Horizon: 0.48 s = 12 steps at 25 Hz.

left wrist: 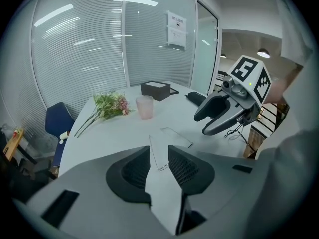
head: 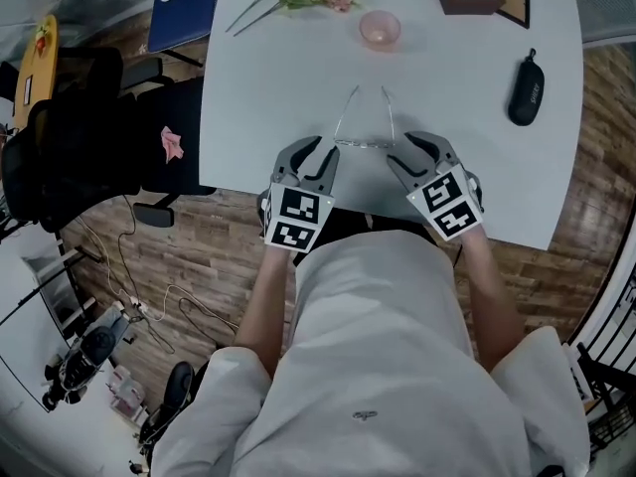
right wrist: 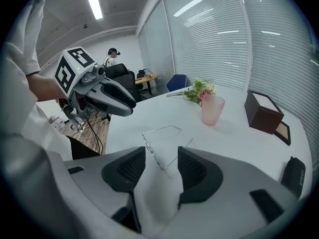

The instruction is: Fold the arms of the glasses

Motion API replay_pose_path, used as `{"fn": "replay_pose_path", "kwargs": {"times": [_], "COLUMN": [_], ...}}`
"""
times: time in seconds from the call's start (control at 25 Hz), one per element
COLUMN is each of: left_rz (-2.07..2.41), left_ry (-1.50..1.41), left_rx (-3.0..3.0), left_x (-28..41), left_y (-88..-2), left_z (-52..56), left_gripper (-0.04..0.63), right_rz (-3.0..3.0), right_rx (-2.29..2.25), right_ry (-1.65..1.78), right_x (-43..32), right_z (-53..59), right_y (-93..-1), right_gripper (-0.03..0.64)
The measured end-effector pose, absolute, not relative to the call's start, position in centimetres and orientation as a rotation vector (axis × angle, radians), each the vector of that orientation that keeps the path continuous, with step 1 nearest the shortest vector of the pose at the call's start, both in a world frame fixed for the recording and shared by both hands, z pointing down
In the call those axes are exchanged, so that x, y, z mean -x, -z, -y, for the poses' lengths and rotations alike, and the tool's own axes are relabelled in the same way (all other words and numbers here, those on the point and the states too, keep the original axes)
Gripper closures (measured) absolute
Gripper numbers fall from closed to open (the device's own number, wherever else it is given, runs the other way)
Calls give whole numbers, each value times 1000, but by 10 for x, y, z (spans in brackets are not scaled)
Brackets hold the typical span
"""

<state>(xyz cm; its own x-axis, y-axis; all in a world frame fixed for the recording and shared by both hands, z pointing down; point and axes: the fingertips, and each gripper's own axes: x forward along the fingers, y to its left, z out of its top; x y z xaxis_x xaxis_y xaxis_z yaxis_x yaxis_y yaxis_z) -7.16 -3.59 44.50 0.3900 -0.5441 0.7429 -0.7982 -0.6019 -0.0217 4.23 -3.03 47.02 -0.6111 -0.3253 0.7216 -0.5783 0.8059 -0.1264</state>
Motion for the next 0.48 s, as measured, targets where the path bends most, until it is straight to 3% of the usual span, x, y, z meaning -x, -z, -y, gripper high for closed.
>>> {"fn": "replay_pose_path", "kwargs": {"times": [0.48], "left_rz": [1110], "left_ry": [-1103], "left_rx": [-2298], "left_x": [75], "left_y": [-474], "left_z": [32], "left_gripper": [471], "right_rz": [2227], "right_rx": [-644], "right_ry": [-472], "right_x": [-43], "right_z": [25], "right_y": [-495], "right_gripper": [413]}}
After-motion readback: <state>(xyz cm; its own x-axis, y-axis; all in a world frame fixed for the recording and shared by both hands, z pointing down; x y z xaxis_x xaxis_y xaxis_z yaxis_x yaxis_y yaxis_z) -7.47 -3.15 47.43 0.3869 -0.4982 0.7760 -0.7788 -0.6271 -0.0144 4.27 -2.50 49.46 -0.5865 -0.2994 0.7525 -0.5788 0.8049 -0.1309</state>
